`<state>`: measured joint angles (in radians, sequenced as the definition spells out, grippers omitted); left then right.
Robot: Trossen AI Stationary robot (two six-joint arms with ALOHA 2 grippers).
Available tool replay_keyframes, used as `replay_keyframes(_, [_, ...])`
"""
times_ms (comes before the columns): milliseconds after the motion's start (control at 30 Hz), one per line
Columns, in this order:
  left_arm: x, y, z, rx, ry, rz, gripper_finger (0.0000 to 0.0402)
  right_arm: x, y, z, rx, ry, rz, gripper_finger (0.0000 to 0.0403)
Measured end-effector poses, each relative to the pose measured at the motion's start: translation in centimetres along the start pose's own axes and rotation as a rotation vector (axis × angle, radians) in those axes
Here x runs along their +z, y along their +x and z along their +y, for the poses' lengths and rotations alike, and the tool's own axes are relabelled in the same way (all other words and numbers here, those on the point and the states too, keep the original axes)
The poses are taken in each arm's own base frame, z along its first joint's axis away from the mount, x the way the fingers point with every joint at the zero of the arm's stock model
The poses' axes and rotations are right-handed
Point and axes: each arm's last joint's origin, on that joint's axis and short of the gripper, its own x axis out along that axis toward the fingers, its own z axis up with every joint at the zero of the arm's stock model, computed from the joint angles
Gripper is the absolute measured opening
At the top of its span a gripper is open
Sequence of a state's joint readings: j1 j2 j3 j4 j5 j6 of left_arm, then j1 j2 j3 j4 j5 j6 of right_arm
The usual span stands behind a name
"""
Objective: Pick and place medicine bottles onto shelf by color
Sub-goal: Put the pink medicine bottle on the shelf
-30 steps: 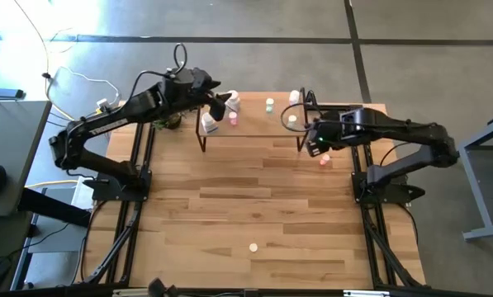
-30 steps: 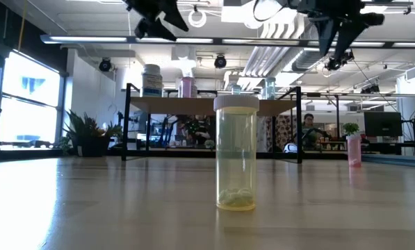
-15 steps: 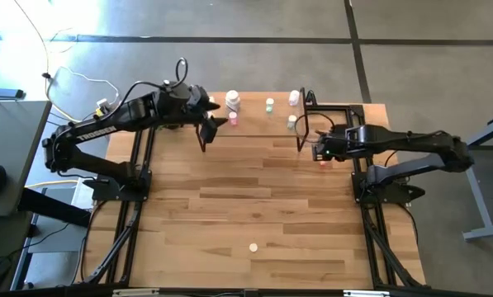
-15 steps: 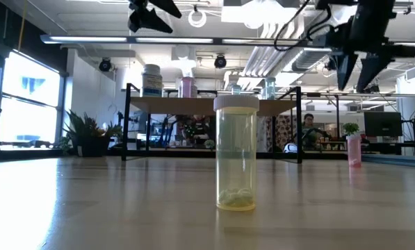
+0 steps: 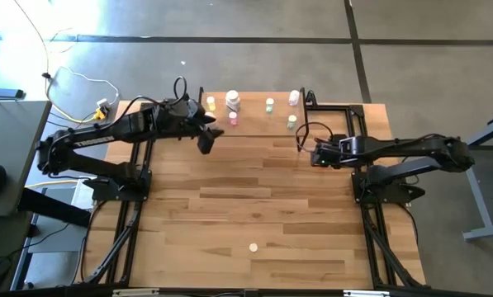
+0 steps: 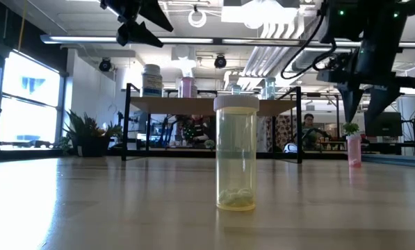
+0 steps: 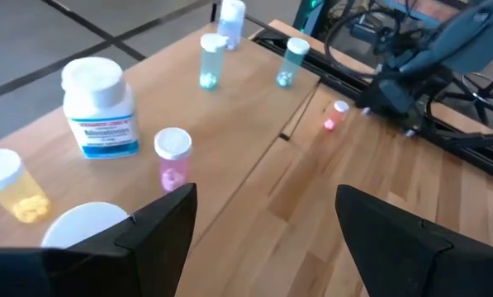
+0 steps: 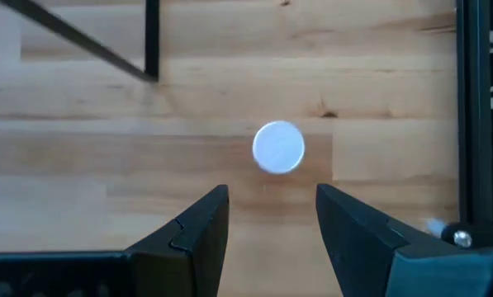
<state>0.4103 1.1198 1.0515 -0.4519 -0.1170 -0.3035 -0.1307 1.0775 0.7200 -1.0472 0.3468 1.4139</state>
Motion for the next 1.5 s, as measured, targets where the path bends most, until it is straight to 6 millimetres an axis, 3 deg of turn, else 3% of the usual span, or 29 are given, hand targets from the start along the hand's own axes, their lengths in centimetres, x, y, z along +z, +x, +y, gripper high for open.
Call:
replay_keyframes(833, [0.2,-0.4,0.0,-0.003,0.016,-0.018,0.0280,-0.6,4.7,-1.3,0.014,0.074,-0.107,0.0167])
replay_keyframes(1100, [0.2,-0.4,0.0,-0.003,0.016,-0.018,0.0280,-0.7,4.7,-1.2,0.027,0.073,-0.088,0.0098])
replay_keyframes(1233, [0.2,-0.4,0.0,-0.003,0.016,-0.017,0.0280,-0.8,4.3,-0.8,0.054,0.069,-0.043,0.0087])
replay_keyframes(1500, [0.2,-0.4,0.0,-0.003,0.036,-0.017,0.0280,-0.7,0.4,1.5,0.177,0.023,0.090,0.0094])
